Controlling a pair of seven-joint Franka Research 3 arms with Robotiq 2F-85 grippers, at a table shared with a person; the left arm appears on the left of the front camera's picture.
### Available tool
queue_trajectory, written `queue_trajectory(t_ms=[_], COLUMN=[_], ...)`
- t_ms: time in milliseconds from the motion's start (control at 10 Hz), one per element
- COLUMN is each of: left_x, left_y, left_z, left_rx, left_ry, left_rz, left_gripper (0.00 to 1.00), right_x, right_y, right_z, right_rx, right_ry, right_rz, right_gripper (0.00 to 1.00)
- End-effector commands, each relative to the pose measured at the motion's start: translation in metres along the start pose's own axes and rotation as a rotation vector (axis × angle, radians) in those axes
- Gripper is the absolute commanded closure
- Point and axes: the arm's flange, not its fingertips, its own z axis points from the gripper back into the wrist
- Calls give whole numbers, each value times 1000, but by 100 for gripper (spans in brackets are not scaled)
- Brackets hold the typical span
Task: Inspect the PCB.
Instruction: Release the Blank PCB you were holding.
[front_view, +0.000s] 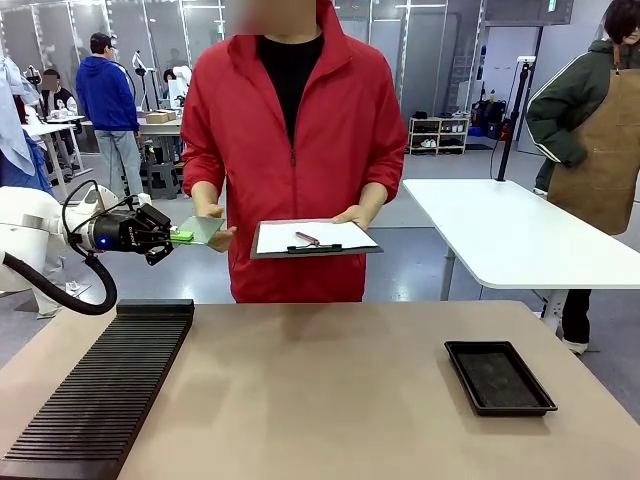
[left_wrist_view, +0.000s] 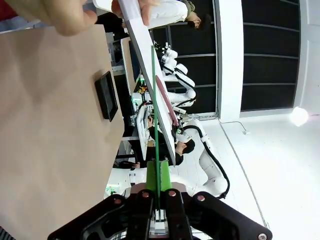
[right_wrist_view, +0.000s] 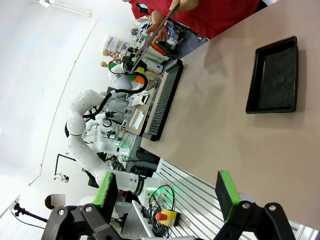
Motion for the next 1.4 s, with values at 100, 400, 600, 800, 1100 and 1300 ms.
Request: queue_trajectory(t_ms=[100, 400, 600, 800, 1100, 1300], left_x=[1, 1, 1, 1, 1, 1], left_y=[0, 0, 0, 0, 0, 0], left_z=[-2, -2, -2, -2, -2, -2], left_rx=[15, 15, 15, 15, 15, 15], left_ry=[2, 2, 2, 2, 2, 2], left_rz=[-2, -2, -2, -2, -2, -2], left_gripper=[97, 97, 97, 97, 97, 97], right_x=[1, 1, 1, 1, 1, 1], right_y=[1, 1, 1, 1, 1, 1], right_z=[1, 1, 1, 1, 1, 1], right_rx=[10, 10, 10, 10, 10, 10], right_ry=[-9, -9, -9, -9, -9, -9], right_rz=[21, 21, 21, 21, 21, 21], right_gripper=[0, 0, 0, 0, 0, 0])
